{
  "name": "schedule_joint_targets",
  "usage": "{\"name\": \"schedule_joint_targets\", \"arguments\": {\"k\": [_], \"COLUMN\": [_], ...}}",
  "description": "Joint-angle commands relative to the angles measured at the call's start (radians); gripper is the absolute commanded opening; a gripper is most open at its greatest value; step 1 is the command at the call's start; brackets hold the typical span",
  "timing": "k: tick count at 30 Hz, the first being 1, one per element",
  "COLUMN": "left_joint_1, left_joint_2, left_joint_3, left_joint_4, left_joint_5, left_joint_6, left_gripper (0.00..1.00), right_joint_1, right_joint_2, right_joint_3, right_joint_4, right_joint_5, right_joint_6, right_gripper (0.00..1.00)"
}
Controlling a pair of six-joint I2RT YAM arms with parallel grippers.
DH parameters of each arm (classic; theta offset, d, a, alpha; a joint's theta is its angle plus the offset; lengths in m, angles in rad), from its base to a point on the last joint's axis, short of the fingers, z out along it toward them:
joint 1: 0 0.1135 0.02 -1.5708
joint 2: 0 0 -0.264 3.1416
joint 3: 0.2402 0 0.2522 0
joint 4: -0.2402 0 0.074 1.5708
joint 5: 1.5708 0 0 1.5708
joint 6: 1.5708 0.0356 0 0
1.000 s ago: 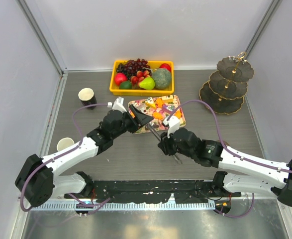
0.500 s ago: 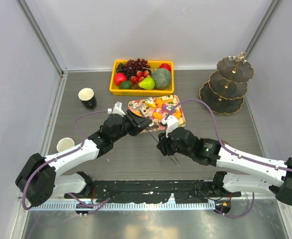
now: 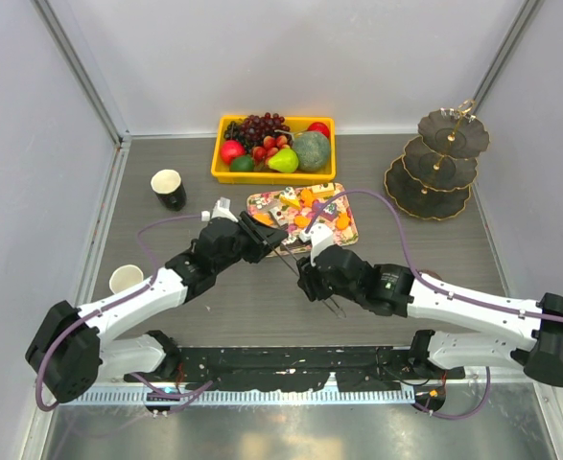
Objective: Serve the afternoon tea
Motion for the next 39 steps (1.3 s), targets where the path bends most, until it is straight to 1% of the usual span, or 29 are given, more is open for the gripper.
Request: {"name": "schedule_joint_targets", "arguments": {"k": [1,4,5,6,7,9,12,14,17,24,29,35,39], "left_joint_1": [0.002,0.002,0.002,0.002,0.002,0.002,0.002,0.002,0.002,0.002,0.002,0.000,0.002], "left_joint_2": [-0.029,-0.037,-0.040,-0.046,-0.050,-0.066,-0.086,-0.096,-0.106,-0.133,-0.116,-0.075,-0.049], "left_joint_3": [0.053,0.050,0.048,0.045,0.042,0.028,0.004,-0.009,-0.018,-0.041,-0.046,-0.029,-0.018], "left_joint_4": [-0.009,0.003,0.006,0.012,0.017,0.023,0.032,0.043,0.060,0.052,0.046,0.055,0.101], "left_joint_5": [-0.009,-0.009,-0.009,-0.014,-0.018,-0.029,-0.046,-0.049,-0.044,-0.075,-0.080,-0.067,-0.038], "left_joint_6": [0.007,0.012,0.018,0.025,0.035,0.041,0.045,0.047,0.050,0.062,0.061,0.059,0.053], "left_gripper": [0.00,0.00,0.02,0.15,0.25,0.30,0.43,0.50,0.57,0.67,0.68,0.68,0.68], "right_joint_1": [0.016,0.015,0.016,0.016,0.016,0.014,0.005,-0.002,-0.016,-0.067,-0.108,-0.113,-0.111], "right_joint_2": [0.024,0.015,0.003,-0.004,-0.019,-0.034,-0.051,-0.059,-0.065,-0.085,-0.123,-0.134,-0.119], "right_joint_3": [0.051,0.046,0.039,0.034,0.028,0.020,0.014,0.006,-0.010,-0.043,-0.073,-0.076,-0.075], "right_joint_4": [-0.028,-0.020,-0.008,-0.002,0.006,0.017,0.028,0.046,0.086,0.124,0.169,0.179,0.192], "right_joint_5": [0.063,0.060,0.052,0.051,0.052,0.049,0.029,-0.006,-0.054,-0.136,-0.199,-0.218,-0.244], "right_joint_6": [-0.023,-0.006,-0.002,0.003,0.017,0.027,0.035,0.046,0.073,0.118,0.142,0.144,0.147], "right_gripper": [0.39,0.34,0.33,0.32,0.30,0.26,0.25,0.24,0.23,0.21,0.20,0.20,0.20]}}
